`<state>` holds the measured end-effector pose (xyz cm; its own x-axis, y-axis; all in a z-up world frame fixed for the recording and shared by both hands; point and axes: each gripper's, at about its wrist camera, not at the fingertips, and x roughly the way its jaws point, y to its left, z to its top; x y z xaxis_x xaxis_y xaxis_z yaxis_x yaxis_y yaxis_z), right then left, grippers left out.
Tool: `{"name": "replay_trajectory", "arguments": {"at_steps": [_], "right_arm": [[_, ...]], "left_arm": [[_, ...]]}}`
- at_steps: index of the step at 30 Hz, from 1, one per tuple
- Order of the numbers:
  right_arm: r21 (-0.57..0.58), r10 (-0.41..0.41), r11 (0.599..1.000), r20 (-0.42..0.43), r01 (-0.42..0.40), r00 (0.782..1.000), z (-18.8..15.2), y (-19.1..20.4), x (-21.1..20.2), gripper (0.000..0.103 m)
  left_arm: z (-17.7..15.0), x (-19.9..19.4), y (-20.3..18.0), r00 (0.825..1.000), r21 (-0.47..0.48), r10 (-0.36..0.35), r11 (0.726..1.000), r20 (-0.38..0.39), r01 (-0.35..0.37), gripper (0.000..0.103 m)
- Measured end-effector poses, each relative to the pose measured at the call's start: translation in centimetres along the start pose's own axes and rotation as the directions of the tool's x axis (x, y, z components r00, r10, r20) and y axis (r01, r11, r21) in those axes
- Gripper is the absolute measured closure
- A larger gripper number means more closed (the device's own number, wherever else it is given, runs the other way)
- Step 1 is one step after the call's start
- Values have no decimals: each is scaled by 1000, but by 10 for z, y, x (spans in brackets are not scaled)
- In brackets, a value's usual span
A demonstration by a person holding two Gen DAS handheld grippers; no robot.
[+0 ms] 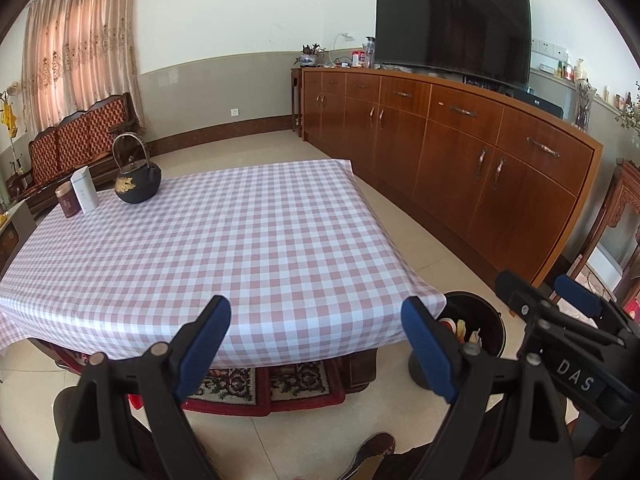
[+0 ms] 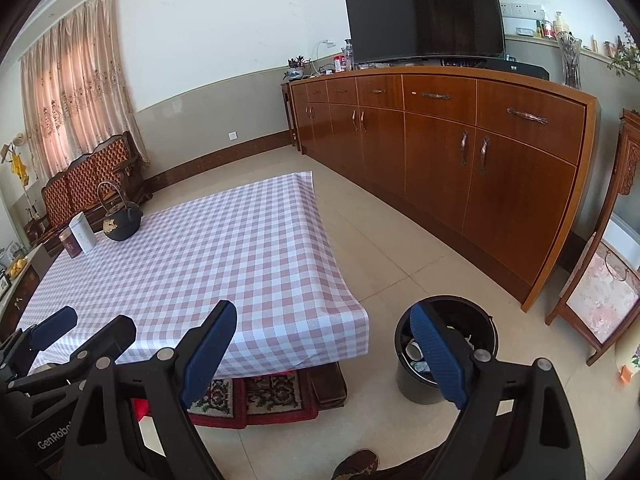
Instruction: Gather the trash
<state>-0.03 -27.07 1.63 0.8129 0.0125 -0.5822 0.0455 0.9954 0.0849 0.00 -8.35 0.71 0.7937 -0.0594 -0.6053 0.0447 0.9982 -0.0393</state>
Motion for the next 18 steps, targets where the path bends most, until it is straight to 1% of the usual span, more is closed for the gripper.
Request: {"name": "replay_trajectory", "arguments": {"at_steps": [8, 18], "right_arm": [[18, -4, 1000, -1, 4, 1000, -2, -8, -1, 13], [17, -4, 1000, -2, 4, 1000, -3, -9, -1, 13]], "left_arm": [[0, -1, -10, 1000, 11, -6, 1000, 2, 6, 15], [0, 1, -10, 1000, -5, -8, 1000, -4, 8, 15]]}}
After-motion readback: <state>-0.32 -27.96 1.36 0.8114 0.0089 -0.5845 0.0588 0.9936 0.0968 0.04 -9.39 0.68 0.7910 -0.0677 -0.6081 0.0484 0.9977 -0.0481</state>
